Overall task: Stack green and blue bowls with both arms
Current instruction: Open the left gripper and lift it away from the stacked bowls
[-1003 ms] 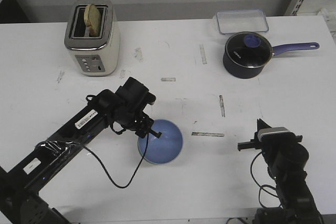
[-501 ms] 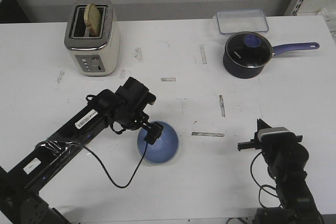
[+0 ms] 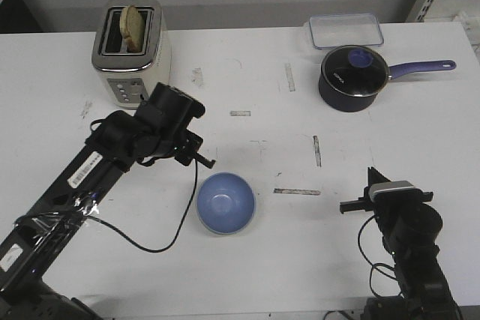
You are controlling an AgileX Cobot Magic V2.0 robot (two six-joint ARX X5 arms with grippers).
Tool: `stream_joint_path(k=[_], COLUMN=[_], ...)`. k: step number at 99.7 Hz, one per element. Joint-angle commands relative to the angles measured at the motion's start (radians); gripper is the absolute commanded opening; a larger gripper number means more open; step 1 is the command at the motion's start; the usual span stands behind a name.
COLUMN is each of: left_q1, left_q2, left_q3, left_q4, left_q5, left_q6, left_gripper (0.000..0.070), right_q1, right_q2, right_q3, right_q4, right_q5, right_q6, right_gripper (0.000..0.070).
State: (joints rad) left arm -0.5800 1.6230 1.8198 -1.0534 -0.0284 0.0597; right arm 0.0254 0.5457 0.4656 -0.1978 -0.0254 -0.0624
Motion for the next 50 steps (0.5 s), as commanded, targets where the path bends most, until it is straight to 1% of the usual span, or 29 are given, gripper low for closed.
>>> stream_joint_path(k=[1, 10, 22, 34, 50], left_q1=[0.031, 0.094, 0.182, 0.277, 0.396], left_q2=[-0.032, -0.097, -0.212, -0.352, -0.569], left_q3=[0.013, -0.037, -0.178, -0.371, -0.680], left_q4=[0.027, 0.090, 0.206, 0.356, 0.604], left_q5=[-0.007, -0.007, -0.007, -0.007, -0.007], left_q6=[0.022, 0.002, -0.002, -0.034, -0.075], left_gripper=[0.0002, 0.0002, 0.0002, 0.0002, 0.0002], right_q1=[0.000, 0.000, 0.000, 0.000, 0.000], right_q2=[0.003, -0.004, -0.008, -0.009, -0.009], right_q3=[0.005, 0.005, 0.005, 0.005, 0.005], right_q4=[0.024, 0.034, 0.033, 0.033, 0.032], right_q5=[0.001, 0.001, 0.002, 0.002, 0.008], right_q6=[0.013, 0.014, 0.014, 0.014, 0.014], right_gripper=[0.0001, 0.0001, 0.0001, 0.0001, 0.0001])
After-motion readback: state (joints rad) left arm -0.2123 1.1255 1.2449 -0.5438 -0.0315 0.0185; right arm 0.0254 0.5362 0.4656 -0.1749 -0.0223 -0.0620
